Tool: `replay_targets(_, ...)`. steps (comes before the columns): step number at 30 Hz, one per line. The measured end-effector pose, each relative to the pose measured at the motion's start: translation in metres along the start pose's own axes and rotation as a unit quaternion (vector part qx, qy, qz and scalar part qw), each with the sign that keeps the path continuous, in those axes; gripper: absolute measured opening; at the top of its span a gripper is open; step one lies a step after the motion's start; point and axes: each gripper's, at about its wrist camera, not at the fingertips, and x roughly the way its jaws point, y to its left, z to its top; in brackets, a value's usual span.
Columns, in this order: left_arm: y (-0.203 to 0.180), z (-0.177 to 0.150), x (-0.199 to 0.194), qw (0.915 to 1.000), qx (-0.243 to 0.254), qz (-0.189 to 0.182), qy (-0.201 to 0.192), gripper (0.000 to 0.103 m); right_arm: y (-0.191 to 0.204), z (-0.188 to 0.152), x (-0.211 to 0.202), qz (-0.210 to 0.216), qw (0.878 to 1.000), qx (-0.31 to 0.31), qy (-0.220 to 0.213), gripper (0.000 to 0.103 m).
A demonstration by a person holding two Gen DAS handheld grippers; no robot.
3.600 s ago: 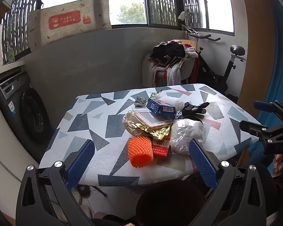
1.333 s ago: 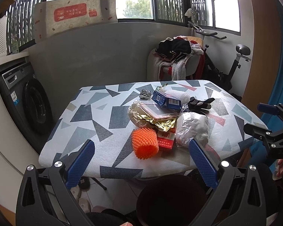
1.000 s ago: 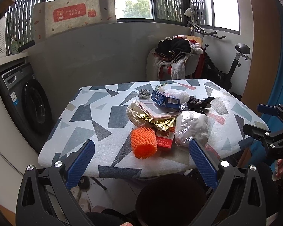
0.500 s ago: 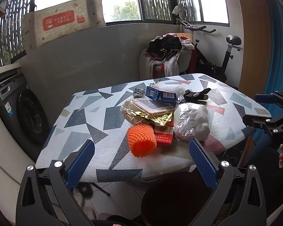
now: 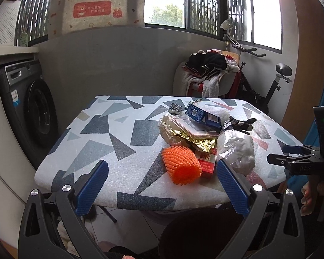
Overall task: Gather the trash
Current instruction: 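Grasp the orange foam net with the left tool while the right grasps the tissue bag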
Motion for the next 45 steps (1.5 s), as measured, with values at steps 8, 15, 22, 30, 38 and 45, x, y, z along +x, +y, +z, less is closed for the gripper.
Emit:
replay_targets(8,0.019,-0.01,0.016,0.9989,-0.043,-0.007,0.017,0.098,-0.029,0.019,0.072,0.043,0.987,0.154,0.015,0.097)
replay_targets(15,0.024,-0.018,0.026,0.9985,-0.048,-0.006,0.025,0.098,-0.025,0.011,0.09,0.085,0.981,0.17,0.041,0.065)
replay_targets(22,0.012,-0.023,0.04,0.9986,-0.03,-0.02,0.04,0.097,-0.013,-0.01,0.047,0.039,0.997,0.065,-0.025,0.06)
replay_targets(30,0.006,-0.012,0.067,0.9929,-0.072,-0.059,0.075,0.092,-0.029,-0.023,0.017,0.011,0.997,0.044,-0.066,0.06)
replay_targets(38,0.029,0.014,0.147,0.9506,-0.227,-0.116,0.176,0.072,-0.035,-0.029,0.016,0.015,0.996,0.051,-0.068,0.06)
replay_targets(45,0.017,-0.01,0.186,0.9409,-0.223,-0.119,0.225,0.028,-0.033,-0.035,0.013,0.017,0.997,0.041,-0.065,0.06)
